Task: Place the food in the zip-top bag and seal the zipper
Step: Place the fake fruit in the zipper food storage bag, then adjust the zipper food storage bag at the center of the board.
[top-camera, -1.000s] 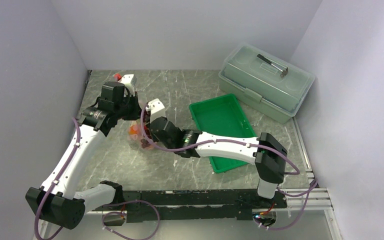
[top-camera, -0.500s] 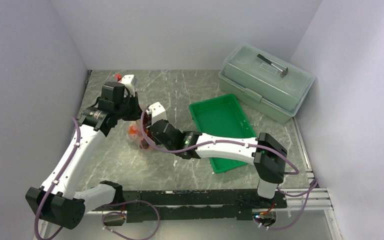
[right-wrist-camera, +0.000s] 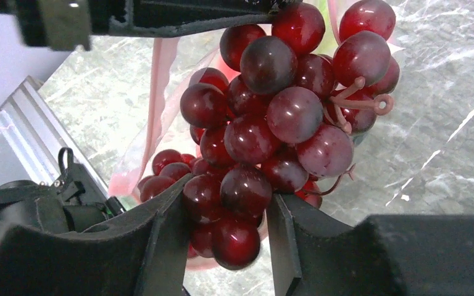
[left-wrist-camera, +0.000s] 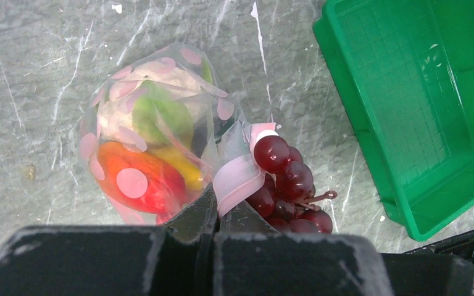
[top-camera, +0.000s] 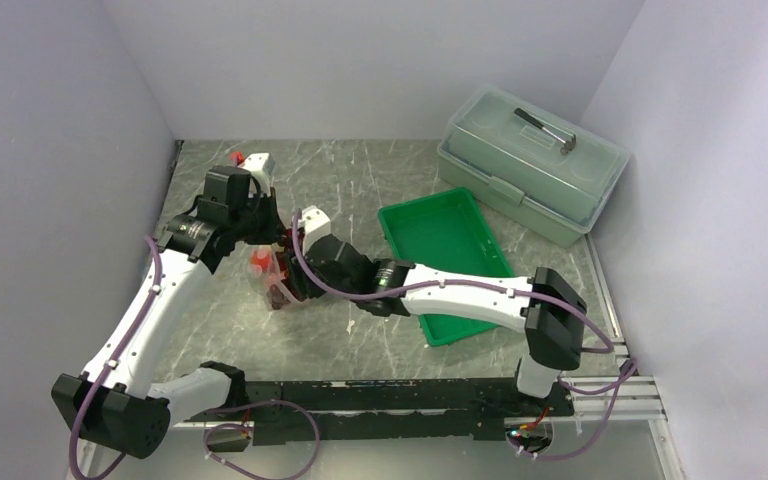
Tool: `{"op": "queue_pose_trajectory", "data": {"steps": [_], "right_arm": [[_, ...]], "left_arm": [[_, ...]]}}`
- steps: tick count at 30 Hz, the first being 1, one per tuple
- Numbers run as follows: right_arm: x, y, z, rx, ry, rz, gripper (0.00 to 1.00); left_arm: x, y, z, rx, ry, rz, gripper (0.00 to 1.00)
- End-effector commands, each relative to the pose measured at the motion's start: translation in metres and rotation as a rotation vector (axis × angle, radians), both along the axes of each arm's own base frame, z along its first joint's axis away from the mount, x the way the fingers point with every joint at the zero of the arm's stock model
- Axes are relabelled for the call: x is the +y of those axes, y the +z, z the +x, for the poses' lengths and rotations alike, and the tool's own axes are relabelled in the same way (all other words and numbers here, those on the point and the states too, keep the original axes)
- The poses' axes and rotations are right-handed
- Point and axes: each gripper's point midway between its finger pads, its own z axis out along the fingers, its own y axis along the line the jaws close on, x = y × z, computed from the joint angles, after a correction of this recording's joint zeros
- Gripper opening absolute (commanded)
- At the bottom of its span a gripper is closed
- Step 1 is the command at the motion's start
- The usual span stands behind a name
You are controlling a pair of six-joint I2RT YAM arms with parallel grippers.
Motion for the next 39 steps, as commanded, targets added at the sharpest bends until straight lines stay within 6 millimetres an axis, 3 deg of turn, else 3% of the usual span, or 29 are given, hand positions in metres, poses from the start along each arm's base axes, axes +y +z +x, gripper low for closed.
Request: {"op": "queue_pose_trajectory", "data": {"steps": [1,8,14,18,23,28,34,39], "right_arm": [[-0.003,0.035,-0.012,0.000,0.011,0.070,0.51],[-0.022,0.050,0.005,-0.048,-0.109,0.048,0.55],[-0.036,0.067,0.008,-0.068,-0.153,0.077,0.58],[-0.051,0.068,0.012,-0.064,-0.222,0.081,0.58],[-0.068,0.055,0.017,-0.020,-0.297,0.086,0.57],[-0.075,0.030,0.018,0.087,-0.353,0.123,0.53],[-0.074,0.009,0.018,0.182,-0.383,0.198,0.50],[-0.061,0.001,0.020,0.226,-0.364,0.234,0.49]], "left_arm": [[-0.004,0.029,0.013,-0.117,0.001,-0.046,0.00],[-0.004,0.029,0.013,-0.118,0.002,-0.046,0.00],[-0.003,0.028,0.013,-0.117,0.004,-0.046,0.00],[-0.004,0.029,0.013,-0.117,0.003,-0.048,0.00],[-0.005,0.028,0.013,-0.114,-0.001,-0.049,0.00],[-0.005,0.029,0.013,-0.117,-0.001,-0.050,0.00],[-0.005,0.027,0.013,-0.111,-0.001,-0.049,0.00],[-0.004,0.027,0.014,-0.111,0.001,-0.047,0.00]]}}
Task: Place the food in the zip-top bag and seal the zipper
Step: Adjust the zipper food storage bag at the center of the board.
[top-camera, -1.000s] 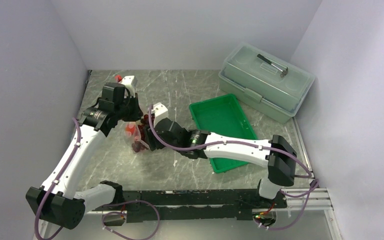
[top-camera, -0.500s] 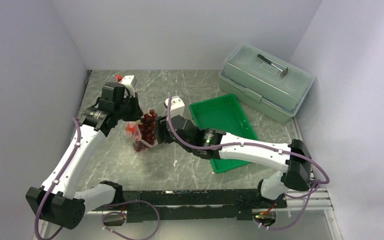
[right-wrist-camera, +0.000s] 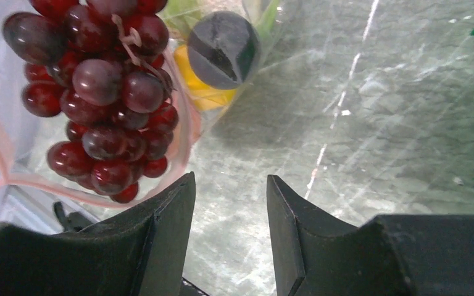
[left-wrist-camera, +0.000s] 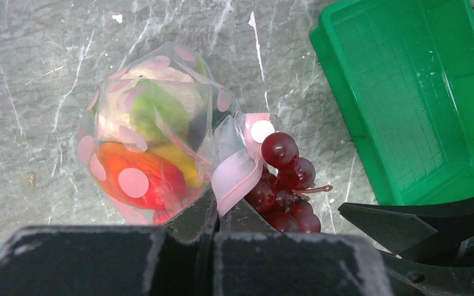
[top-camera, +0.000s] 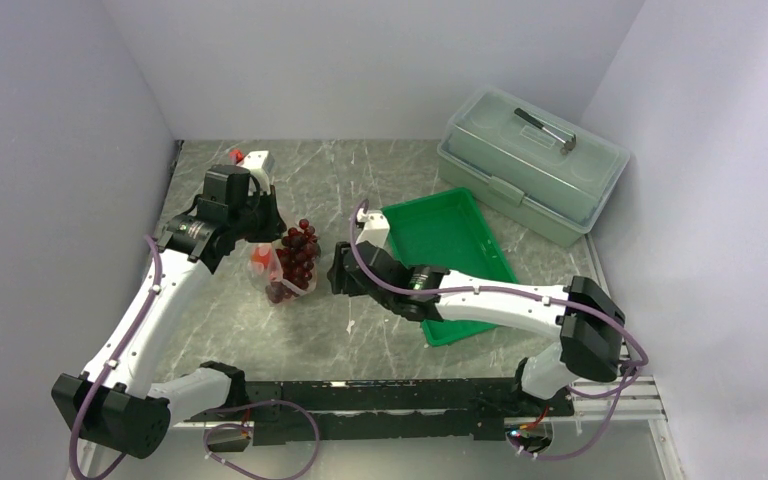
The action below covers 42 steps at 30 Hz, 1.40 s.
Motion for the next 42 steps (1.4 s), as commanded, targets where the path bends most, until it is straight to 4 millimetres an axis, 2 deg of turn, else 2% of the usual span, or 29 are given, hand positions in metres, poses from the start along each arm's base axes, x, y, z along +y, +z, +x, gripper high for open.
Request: {"op": "queue_pose_trajectory", "data": {"steps": [1,10,21,30,42], "right_arm": [[0.026,0.023,0.004,0.019,0.008,0.176,0.49],[0.049,0.011,0.002,0.079,0.045,0.236,0.47],[0.051,0.004,0.011,0.095,0.021,0.256,0.43],[0.067,-0.003,0.008,0.143,0.058,0.312,0.42],[0.071,-0.010,0.011,0.162,0.044,0.339,0.36]], "left_arm": [[-0.004,0.023,0.010,-0.089,-0.001,-0.040,0.00],[-0.003,0.024,0.009,-0.092,-0.001,-0.041,0.00],[-0.003,0.024,0.009,-0.091,-0.001,-0.042,0.00],[-0.003,0.024,0.010,-0.091,0.002,-0.037,0.00],[-0.002,0.023,0.010,-0.089,0.003,-0.036,0.00]]}}
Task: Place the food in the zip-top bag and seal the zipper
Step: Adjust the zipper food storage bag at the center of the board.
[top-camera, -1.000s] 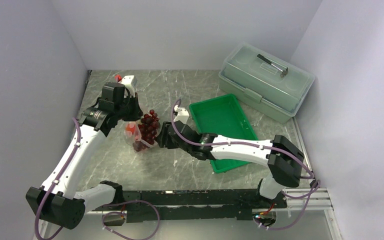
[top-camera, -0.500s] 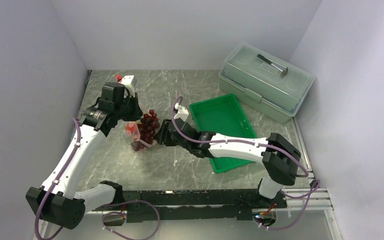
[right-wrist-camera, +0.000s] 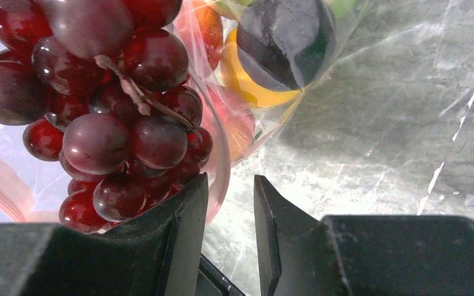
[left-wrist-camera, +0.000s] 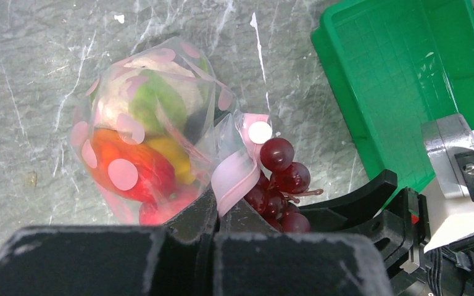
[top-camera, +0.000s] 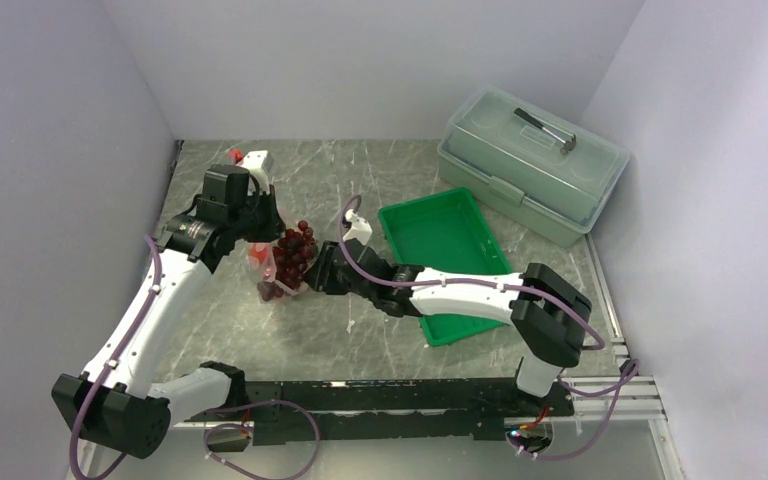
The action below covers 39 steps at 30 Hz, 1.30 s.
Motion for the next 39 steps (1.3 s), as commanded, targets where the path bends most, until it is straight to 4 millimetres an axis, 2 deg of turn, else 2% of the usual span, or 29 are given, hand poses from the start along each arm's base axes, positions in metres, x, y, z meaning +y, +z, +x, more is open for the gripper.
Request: {"op": "queue_pose_trajectory", "data": {"steps": [1,8,19,22,23,30,39], "right_arm": [[0.011,0.014,0.005,-0.008,-0.007,0.085,0.37],[0.018,0.011,0.005,0.018,-0.013,0.139,0.36],[0.024,0.016,0.009,0.019,-0.040,0.214,0.25],[0.022,0.022,0.009,0.007,-0.044,0.231,0.08],[0.019,0.024,0.010,0.001,-0.049,0.232,0.00],[-0.006,0.043,0.012,-0.086,-0.076,0.163,0.00],[-0.053,0.077,0.019,-0.213,-0.144,0.026,0.00]], "left_arm": [[-0.003,0.023,0.010,-0.090,0.003,-0.037,0.00],[-0.003,0.023,0.010,-0.089,0.002,-0.037,0.00],[-0.003,0.023,0.009,-0.088,0.002,-0.036,0.00],[-0.003,0.023,0.009,-0.088,0.003,-0.036,0.00],[-0.003,0.023,0.009,-0.089,0.003,-0.036,0.00],[-0.002,0.023,0.009,-0.091,0.006,-0.034,0.00],[-0.001,0.023,0.010,-0.091,0.010,-0.031,0.00]]}}
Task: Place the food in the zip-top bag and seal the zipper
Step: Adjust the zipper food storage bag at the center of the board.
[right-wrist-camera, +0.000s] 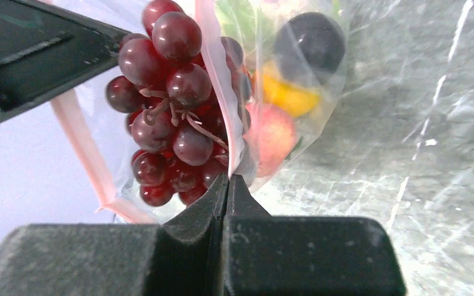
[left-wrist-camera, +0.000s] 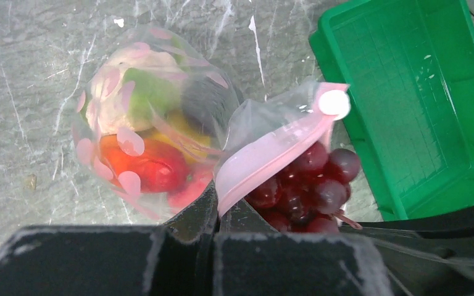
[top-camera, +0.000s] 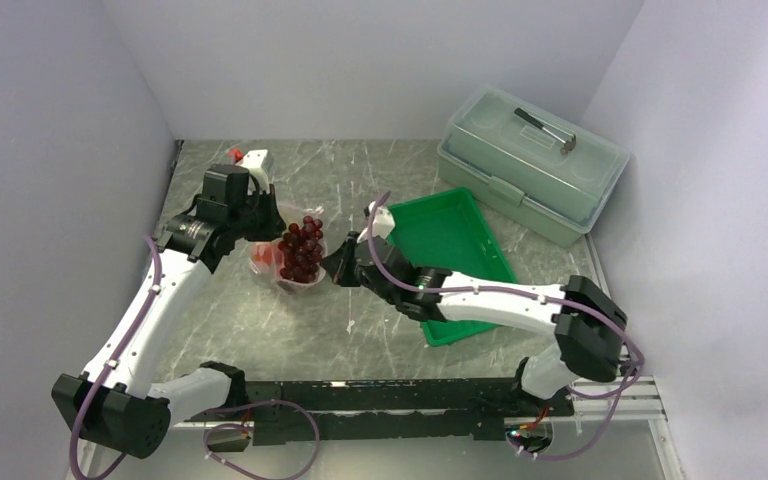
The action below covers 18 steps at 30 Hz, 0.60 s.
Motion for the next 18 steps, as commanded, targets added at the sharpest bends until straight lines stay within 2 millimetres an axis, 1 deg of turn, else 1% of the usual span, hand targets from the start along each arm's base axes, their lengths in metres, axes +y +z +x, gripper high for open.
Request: {"op": "queue_pose_trajectory", "data": {"steps": [1,5,7,10,11,12,13,14,16,18], "right_arm": [[-0.030,0.038,0.012,-0.115,-0.080,-0.052,0.00],[-0.049,0.065,0.010,-0.171,-0.097,-0.049,0.00],[-0.057,0.078,0.007,-0.194,-0.100,-0.034,0.00],[-0.065,0.092,0.006,-0.226,-0.107,-0.037,0.00],[-0.066,0.094,0.008,-0.234,-0.115,-0.041,0.00],[-0.066,0.091,0.008,-0.233,-0.115,-0.059,0.00],[-0.066,0.088,0.009,-0.226,-0.112,-0.082,0.00],[-0.064,0.088,0.009,-0.226,-0.106,-0.088,0.00],[-0.059,0.097,0.008,-0.238,-0.088,-0.066,0.00],[-0.058,0.111,0.008,-0.258,-0.087,-0.050,0.00]], "left_arm": [[-0.001,0.022,0.008,-0.084,0.009,-0.029,0.00],[0.000,0.023,0.009,-0.088,0.014,-0.029,0.00],[-0.003,0.025,0.008,-0.083,0.005,-0.041,0.00],[-0.007,0.037,0.006,-0.099,-0.004,-0.071,0.00],[-0.008,0.039,0.006,-0.103,-0.005,-0.076,0.00],[-0.007,0.041,0.006,-0.107,-0.002,-0.076,0.01],[-0.007,0.039,0.007,-0.092,-0.001,-0.070,0.00],[-0.007,0.038,0.007,-0.075,-0.002,-0.063,0.00],[-0.006,0.046,0.008,-0.073,-0.005,-0.052,0.00],[-0.006,0.062,0.010,-0.099,-0.007,-0.050,0.00]]}}
